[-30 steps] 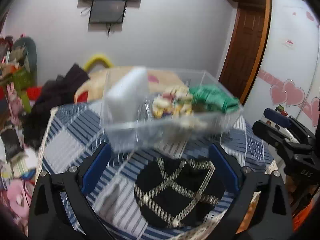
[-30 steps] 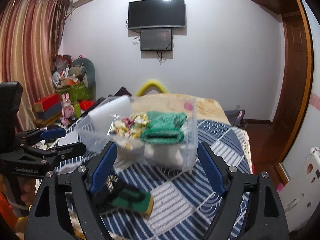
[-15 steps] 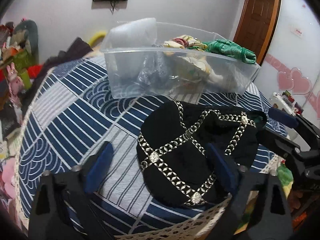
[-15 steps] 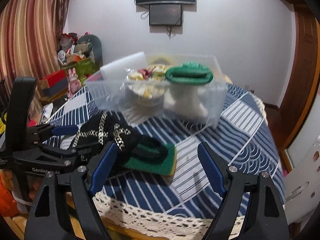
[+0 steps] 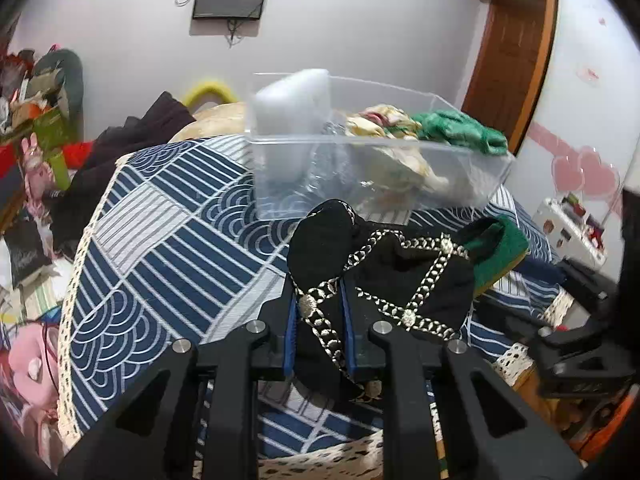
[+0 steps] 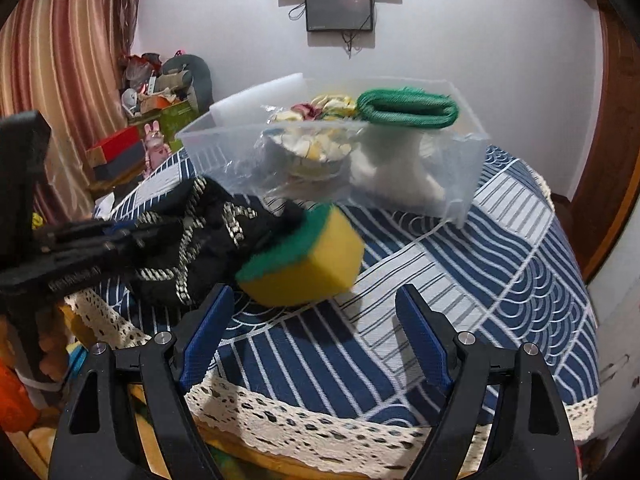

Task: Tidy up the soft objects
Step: 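Grasp the yellow-green sponge with the right gripper while the left grasps the black chain bag, then carry the sponge and black chain bag over the box and release both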

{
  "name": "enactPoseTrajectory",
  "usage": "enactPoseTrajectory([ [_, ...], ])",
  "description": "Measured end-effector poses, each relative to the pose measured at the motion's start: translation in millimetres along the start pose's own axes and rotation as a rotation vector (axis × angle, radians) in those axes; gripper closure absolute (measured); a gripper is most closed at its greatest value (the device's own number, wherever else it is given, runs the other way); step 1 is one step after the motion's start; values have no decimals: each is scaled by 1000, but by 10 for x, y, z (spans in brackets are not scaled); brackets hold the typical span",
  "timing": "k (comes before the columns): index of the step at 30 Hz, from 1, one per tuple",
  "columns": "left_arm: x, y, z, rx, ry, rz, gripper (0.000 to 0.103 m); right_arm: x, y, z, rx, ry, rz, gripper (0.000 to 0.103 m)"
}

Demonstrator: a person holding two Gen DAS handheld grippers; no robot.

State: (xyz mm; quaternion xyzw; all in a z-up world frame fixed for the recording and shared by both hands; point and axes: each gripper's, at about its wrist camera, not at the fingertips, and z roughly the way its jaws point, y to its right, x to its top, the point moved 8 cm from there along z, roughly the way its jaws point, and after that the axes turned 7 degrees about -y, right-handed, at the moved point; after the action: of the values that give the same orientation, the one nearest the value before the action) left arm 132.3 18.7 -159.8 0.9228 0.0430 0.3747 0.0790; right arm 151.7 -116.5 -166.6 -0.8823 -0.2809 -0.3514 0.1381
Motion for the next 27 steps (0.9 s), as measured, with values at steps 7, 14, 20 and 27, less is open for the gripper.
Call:
enactPoseTrajectory([
  [7, 25, -106, -109, -5, 17, -29, 85, 45, -82, 161, 10, -24, -16, 22],
  [14, 33, -115, -130, -12, 21, -39, 85, 119, -74, 125, 40, 9, -4, 36],
  [20, 31, -111, -154, 5, 30, -26, 86, 197, -44, 77, 21, 41, -2, 51],
  [27, 49, -247, -187, 19, 37, -56, 86, 155, 125, 101, 1, 18, 44, 55],
])
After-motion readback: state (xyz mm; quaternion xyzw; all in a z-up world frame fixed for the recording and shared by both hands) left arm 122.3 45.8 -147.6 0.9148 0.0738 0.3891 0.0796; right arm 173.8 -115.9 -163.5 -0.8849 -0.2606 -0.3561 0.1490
